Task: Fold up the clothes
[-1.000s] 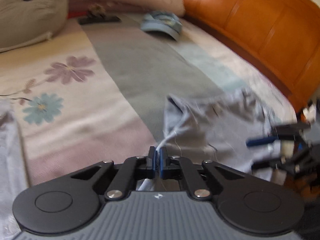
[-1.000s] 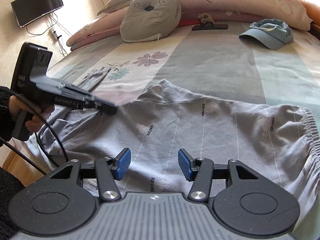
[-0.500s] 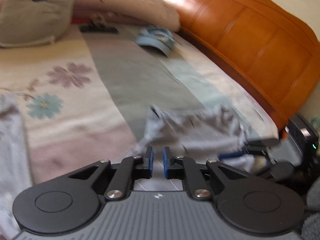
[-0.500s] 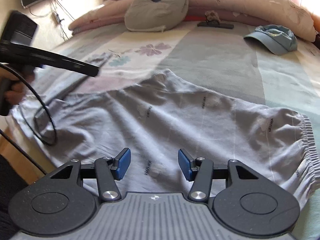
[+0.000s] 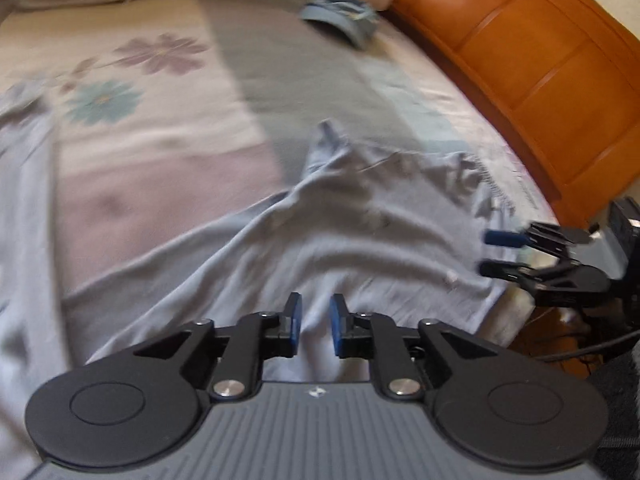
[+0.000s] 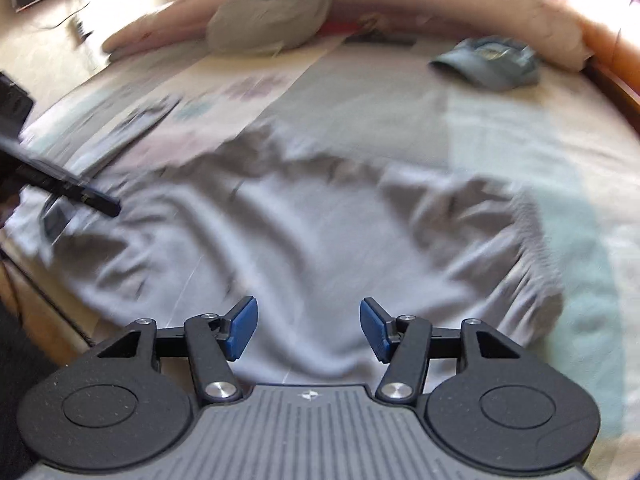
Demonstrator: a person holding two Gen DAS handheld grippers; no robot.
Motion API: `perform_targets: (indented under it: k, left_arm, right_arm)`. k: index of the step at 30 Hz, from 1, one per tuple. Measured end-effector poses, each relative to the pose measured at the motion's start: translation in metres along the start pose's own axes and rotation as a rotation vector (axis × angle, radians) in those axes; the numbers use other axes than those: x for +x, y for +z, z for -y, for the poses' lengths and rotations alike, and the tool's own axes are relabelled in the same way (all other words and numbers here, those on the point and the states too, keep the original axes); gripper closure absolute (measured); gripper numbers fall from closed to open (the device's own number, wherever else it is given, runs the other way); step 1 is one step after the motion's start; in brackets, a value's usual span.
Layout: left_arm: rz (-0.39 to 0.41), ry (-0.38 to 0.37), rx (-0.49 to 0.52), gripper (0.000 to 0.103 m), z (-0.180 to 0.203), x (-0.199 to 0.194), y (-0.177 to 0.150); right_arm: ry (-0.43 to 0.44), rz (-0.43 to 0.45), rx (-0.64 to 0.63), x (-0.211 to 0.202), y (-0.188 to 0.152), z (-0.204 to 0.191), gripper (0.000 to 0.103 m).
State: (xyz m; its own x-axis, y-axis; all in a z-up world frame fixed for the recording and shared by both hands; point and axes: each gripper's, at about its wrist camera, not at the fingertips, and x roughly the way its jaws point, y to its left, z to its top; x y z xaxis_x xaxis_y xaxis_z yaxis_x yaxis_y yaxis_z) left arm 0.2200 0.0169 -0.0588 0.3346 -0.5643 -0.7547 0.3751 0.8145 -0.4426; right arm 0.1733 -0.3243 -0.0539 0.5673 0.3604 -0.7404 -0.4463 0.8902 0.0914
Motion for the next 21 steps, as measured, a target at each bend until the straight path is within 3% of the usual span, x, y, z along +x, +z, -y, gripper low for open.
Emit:
perform_targets:
  k: [3, 6, 8, 13, 18, 21]
  left_arm:
    - [-0.048, -0.009, 0.012, 0.082, 0.002, 0.014, -0.011]
    - [-0.057, -0.028, -0.052, 0.080, -0.004, 0.006, -0.022]
    - [-0.071, -0.041, -0.091, 0.081, -0.008, -0.001, -0.023]
    - [0.004, -0.021, 0.006, 0.080, 0.007, 0.006, 0.010]
    - [0.078, -0.101, 0.045, 0.080, 0.028, 0.042, 0.040]
    - [0.091, -0.039, 0.036, 0.079, 0.027, 0.066, 0.051]
  right_arm:
    - [0.000, 0.017, -0.060, 0.008, -0.009, -0.005, 0.040]
    - [0.000, 0.012, -0.117, 0.013, -0.025, -0.009, 0.034]
    - [0.032, -0.006, -0.061, 0.007, -0.023, 0.001, 0.034]
    - [0.069, 0.085, 0.034, 0.013, 0.017, 0.019, 0.034]
    - [-0.032, 0.091, -0.142, 0.065, 0.064, -0.005, 0.034]
    - [-0.050, 0.073, -0.183, 0.089, 0.068, -0.004, 0.033]
